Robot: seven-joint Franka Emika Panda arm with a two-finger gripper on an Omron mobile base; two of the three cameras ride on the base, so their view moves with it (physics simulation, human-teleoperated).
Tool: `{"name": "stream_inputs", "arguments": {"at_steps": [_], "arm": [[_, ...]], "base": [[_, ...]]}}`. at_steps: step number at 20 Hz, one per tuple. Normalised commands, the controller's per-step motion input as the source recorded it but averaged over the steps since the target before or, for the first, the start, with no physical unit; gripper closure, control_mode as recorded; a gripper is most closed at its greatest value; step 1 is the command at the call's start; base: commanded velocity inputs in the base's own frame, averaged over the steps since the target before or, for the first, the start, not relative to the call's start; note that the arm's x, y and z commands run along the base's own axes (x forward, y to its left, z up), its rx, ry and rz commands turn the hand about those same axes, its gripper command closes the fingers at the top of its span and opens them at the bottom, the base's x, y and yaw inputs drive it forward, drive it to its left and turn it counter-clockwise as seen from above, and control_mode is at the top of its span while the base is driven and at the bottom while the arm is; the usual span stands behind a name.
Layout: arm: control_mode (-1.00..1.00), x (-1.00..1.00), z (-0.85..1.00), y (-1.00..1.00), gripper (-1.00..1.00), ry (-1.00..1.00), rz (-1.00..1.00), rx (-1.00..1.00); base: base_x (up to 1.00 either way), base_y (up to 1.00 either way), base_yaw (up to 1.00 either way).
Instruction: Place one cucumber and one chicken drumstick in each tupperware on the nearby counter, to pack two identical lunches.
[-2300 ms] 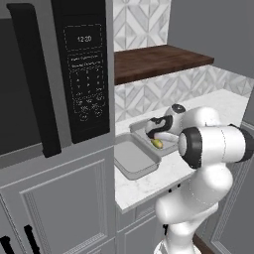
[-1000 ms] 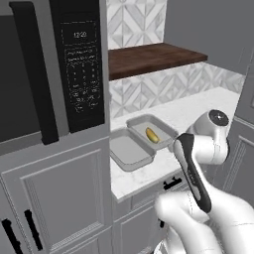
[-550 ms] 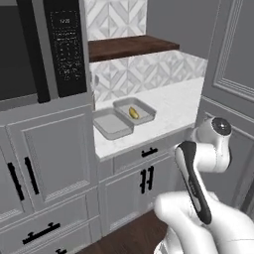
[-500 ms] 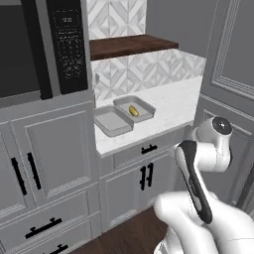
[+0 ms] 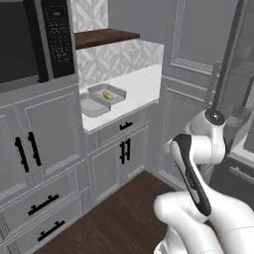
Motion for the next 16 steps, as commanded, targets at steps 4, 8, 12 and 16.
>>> {"name": "stream_inputs", "arguments": {"at_steps": [4, 8, 12, 16], "arm": [[1.0, 0.0, 0.0, 0.0, -1.0, 0.0, 0.0, 0.0], [1.0, 0.0, 0.0, 0.0, -1.0, 0.0, 0.0, 0.0], [1.0, 0.0, 0.0, 0.0, -1.0, 0.0, 0.0, 0.0], [1.0, 0.0, 0.0, 0.0, -1.0, 0.0, 0.0, 0.0]], "base": [[-0.63, 0.13, -0.82], [-0.28, 0.03, -0.88], [0.03, -0.21, -0.87], [0.43, 0.04, -0.73]]}}
